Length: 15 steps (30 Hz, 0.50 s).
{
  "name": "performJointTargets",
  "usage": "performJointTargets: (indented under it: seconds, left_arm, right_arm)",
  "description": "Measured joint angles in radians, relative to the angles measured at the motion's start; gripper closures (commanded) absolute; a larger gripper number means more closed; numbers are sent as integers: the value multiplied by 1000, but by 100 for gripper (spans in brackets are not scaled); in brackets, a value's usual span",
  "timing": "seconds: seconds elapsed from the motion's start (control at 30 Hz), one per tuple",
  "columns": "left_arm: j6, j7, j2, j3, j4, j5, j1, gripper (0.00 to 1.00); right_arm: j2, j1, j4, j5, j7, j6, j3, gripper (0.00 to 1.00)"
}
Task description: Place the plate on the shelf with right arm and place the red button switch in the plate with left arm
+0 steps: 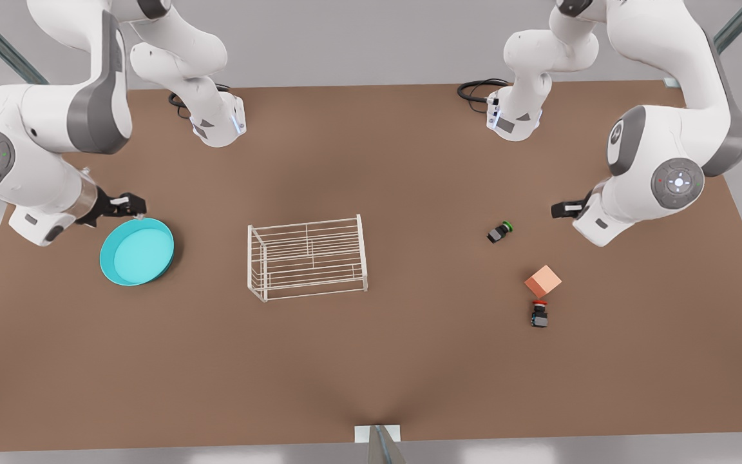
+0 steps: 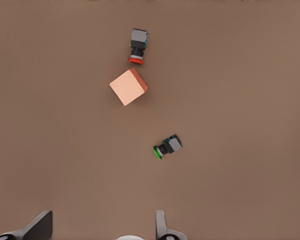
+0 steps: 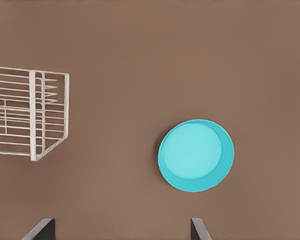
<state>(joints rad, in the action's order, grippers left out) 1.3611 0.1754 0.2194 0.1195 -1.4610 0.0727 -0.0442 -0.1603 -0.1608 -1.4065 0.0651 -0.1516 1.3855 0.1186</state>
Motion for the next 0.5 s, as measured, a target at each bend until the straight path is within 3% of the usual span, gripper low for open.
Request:
performJointTargets:
  seconds: [0.1, 0.2, 0.3, 0.5]
  left_arm:
    - [36, -12, 5, -1, -4, -10, -1, 0]
    - [58, -21, 14, -2, -3, -14, 2, 0]
    - [71, -30, 16, -2, 0, -16, 7, 0]
    - [34, -42, 19, -1, -7, -20, 10, 0]
  right_arm:
    - [-44, 66, 5, -26, -23, 25, -1, 0]
    - [-165, 294, 9, -79, -72, 48, 2, 0]
    - [-287, 405, -7, -104, -134, 108, 2, 0]
    - [-289, 453, -247, -130, -297, 377, 0, 0]
